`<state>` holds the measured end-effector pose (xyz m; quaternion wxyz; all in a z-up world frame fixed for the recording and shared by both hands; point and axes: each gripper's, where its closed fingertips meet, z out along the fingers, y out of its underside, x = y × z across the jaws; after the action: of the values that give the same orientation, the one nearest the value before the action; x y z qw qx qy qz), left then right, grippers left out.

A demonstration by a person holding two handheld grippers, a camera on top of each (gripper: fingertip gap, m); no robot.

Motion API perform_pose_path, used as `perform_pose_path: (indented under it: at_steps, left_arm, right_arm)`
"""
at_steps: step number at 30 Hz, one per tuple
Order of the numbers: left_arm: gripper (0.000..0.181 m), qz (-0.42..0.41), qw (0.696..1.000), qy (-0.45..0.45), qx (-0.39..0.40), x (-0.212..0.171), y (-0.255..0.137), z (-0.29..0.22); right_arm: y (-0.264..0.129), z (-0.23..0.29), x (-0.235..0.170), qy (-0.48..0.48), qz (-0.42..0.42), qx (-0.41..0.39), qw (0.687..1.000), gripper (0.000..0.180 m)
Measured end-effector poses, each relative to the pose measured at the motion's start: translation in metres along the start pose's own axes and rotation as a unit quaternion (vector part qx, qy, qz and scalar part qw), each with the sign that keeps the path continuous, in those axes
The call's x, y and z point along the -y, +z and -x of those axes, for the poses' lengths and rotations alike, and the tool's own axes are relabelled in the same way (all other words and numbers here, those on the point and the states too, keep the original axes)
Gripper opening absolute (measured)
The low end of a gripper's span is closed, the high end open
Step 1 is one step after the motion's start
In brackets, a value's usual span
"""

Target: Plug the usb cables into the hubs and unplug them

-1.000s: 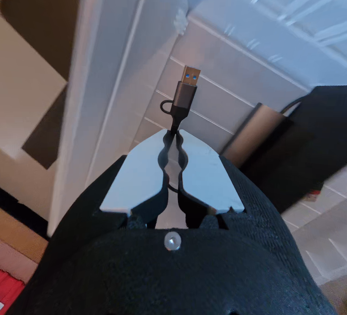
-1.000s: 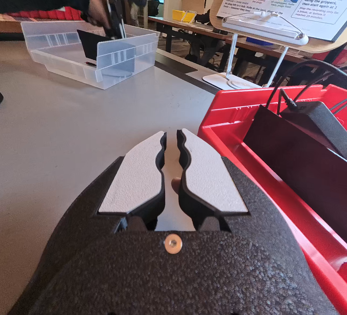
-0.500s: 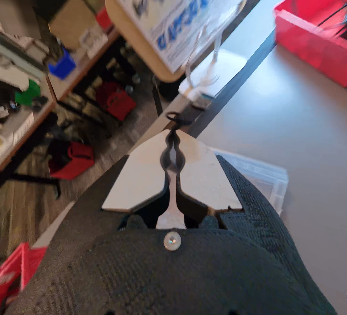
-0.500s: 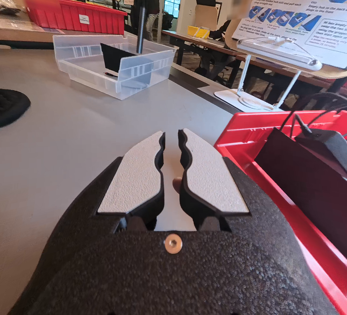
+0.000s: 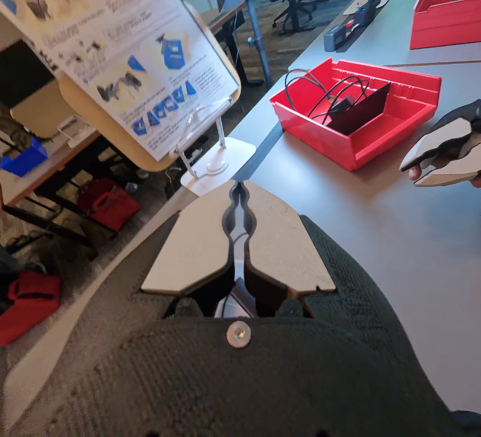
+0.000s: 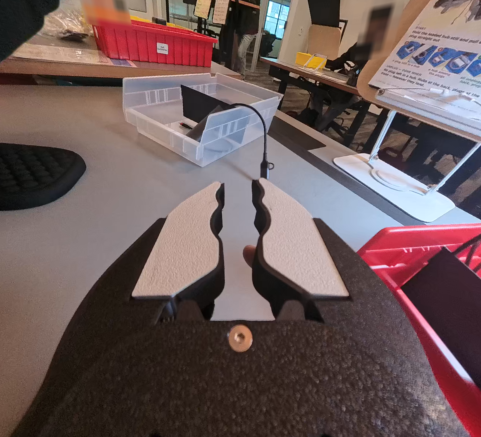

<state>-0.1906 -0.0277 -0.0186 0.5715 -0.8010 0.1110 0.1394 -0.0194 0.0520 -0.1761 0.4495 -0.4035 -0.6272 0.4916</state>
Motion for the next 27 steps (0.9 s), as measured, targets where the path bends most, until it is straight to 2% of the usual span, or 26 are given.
perform_pose_path:
  at_steps: [1,10,16,22,23,24,27]
  left_arm:
    - [0.000,0.006,1.000,-0.017,0.000,-0.012,0.003,0.002]
    - [0.009,0.045,0.988,-0.145,0.022,-0.112,0.019,0.022]
    - [0.029,0.101,0.971,-0.213,0.025,-0.175,0.030,0.019]
    - [0.050,0.203,0.944,-0.259,-0.037,-0.229,0.047,-0.010]
    - [0.043,0.218,0.942,-0.250,-0.044,-0.236,0.050,-0.014]
    - [0.029,0.228,0.942,-0.240,-0.058,-0.240,0.053,-0.020]
    - [0.024,0.223,0.950,-0.214,-0.038,-0.230,0.051,-0.013]
  right_arm:
    - [0.000,0.000,-0.003,0.001,0.002,-0.001,1.000,0.020]
    - [-0.007,-0.011,-0.013,0.019,0.003,-0.018,1.000,0.020]
    - [-0.011,-0.014,-0.010,0.016,-0.007,-0.034,0.999,0.020]
    - [-0.013,-0.014,-0.009,0.019,-0.011,-0.040,0.999,0.026]
    - [-0.013,-0.014,-0.010,0.019,-0.010,-0.041,0.999,0.026]
    - [-0.013,-0.015,-0.011,0.018,-0.008,-0.041,0.999,0.026]
    - [-0.015,-0.015,-0.012,0.014,-0.006,-0.042,0.999,0.026]
